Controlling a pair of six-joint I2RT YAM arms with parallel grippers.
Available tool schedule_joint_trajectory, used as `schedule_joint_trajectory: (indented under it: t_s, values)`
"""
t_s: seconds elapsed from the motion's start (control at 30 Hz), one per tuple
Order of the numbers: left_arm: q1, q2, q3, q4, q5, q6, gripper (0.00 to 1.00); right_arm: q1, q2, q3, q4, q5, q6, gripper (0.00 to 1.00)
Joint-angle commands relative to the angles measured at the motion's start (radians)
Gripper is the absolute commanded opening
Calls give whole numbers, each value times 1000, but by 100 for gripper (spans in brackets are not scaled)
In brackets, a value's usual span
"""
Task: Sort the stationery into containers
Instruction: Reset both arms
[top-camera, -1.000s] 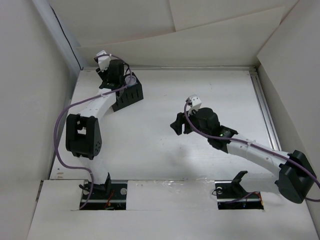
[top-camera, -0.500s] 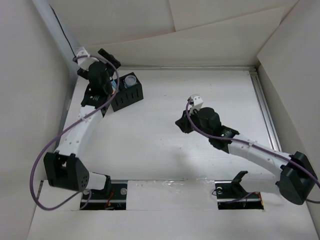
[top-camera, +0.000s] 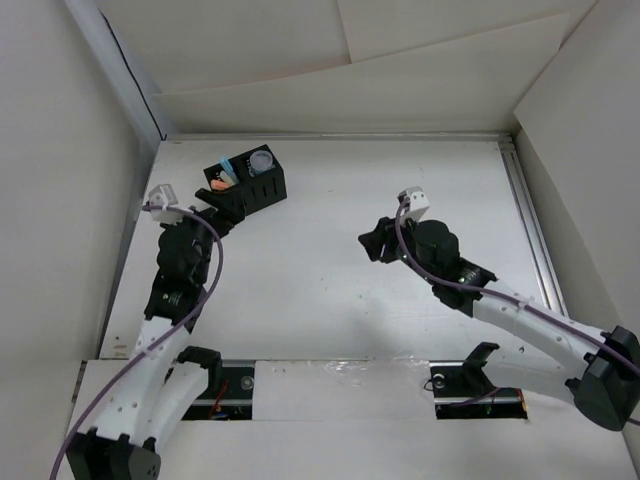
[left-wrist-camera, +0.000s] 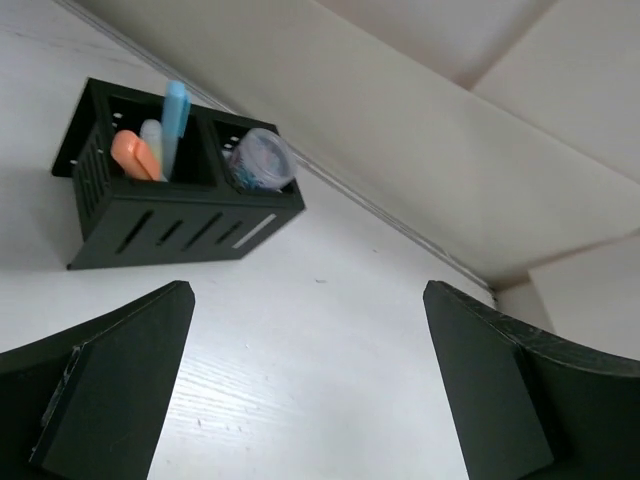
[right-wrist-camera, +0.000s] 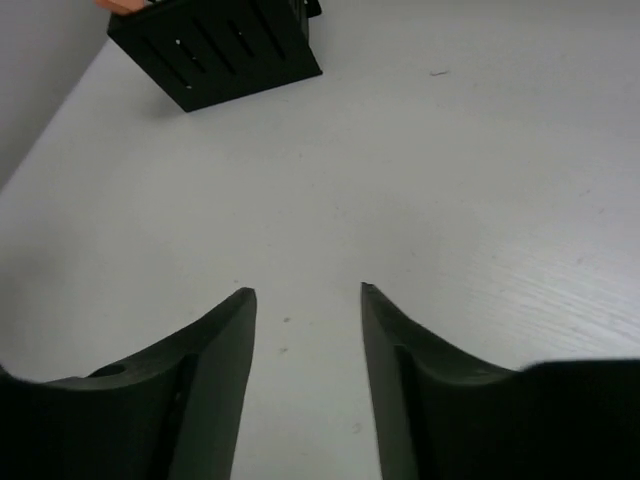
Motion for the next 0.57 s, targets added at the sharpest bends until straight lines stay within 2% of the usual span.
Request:
schedule_joint_trajectory:
  t_s: [0.0, 0.07, 0.1, 0.37, 0.53]
  values:
    - [-3, -151, -11, -23, 129, -8, 100, -8, -35, -19, 52, 85, 7, 57]
    - [-3, -196, -11, -73, 159, 1, 100, -17, -35, -19, 52, 104, 7, 96]
    - [-3, -210, -11, -87, 160, 1, 100, -17, -44, -28, 52, 113, 7, 100]
    - [-3, -231, 10, -118, 235, -8, 100, -17, -40, -39, 52, 199, 16, 100]
    - [-3, -240, -9, -118, 196, -17, 100, -17, 17, -39, 52, 210, 26, 100]
